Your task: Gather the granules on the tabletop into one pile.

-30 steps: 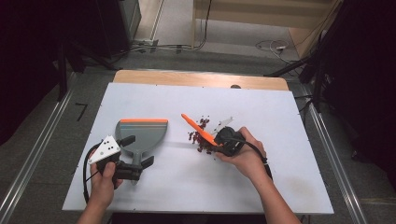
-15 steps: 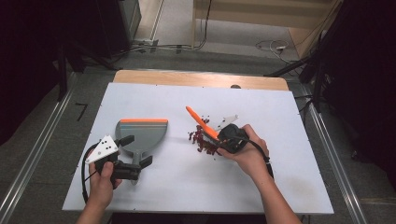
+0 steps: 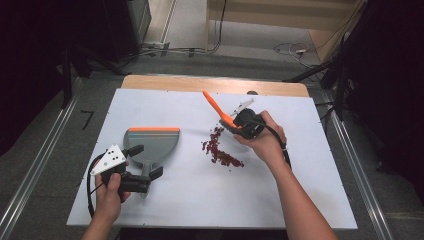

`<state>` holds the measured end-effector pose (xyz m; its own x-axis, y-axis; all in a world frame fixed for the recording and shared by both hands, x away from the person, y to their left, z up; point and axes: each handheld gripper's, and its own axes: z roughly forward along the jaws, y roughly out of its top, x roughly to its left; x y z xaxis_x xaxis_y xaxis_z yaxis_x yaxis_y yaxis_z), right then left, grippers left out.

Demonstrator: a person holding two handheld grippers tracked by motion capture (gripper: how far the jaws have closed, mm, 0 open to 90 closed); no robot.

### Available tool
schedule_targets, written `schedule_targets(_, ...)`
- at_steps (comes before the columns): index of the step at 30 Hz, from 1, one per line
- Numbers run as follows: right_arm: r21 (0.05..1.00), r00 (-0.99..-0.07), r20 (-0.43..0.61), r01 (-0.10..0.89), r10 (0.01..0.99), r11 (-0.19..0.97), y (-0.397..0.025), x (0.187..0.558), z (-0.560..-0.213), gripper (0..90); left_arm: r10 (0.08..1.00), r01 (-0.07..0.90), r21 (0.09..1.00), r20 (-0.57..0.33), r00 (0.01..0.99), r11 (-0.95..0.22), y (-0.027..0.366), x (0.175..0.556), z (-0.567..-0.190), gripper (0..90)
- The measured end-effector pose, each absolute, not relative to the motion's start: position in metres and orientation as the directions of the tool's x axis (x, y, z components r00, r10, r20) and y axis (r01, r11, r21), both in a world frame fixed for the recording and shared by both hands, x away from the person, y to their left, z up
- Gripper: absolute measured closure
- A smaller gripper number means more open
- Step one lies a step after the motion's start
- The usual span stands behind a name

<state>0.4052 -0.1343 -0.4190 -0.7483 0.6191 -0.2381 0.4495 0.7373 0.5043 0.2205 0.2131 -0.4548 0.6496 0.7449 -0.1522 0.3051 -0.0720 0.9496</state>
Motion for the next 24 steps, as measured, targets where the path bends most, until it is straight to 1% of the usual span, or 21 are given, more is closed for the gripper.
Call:
schedule_targets(6, 0.468, -0.755, -0.288, 0.425, 0.589, 0.774, -0.117, 0.432, -0.424, 69.0, 0.747, 0.307, 0.95, -0.158, 0.646, -0.065, 0.216, 0.221, -0.455, 0.0)
schedule_targets(11, 0.43, -0.745, -0.35, 0.411, 0.568, 0.804, -0.101, 0.444, -0.433, 69.0, 0.745, 0.304, 0.95, -0.153, 0.649, -0.07, 0.216, 0.22, -0.455, 0.0)
schedule_targets(14, 0.435, -0.766, -0.311, 0.413, 0.563, 0.8, -0.098, 0.448, -0.439, 69.0, 0.745, 0.305, 0.95, -0.156, 0.648, -0.067, 0.217, 0.22, -0.455, 0.0)
schedule_targets(16, 0.421, -0.772, -0.307, 0.415, 0.557, 0.807, -0.094, 0.446, -0.439, 68.9, 0.746, 0.305, 0.95, -0.156, 0.648, -0.065, 0.217, 0.22, -0.455, 0.0)
schedule_targets(19, 0.419, -0.787, -0.269, 0.423, 0.555, 0.803, -0.094, 0.443, -0.441, 68.4, 0.745, 0.305, 0.95, -0.157, 0.648, -0.065, 0.217, 0.22, -0.455, 0.0)
schedule_targets(24, 0.419, -0.815, -0.235, 0.407, 0.53, 0.811, -0.095, 0.433, -0.443, 68.0, 0.744, 0.303, 0.95, -0.149, 0.651, -0.075, 0.214, 0.22, -0.454, 0.0)
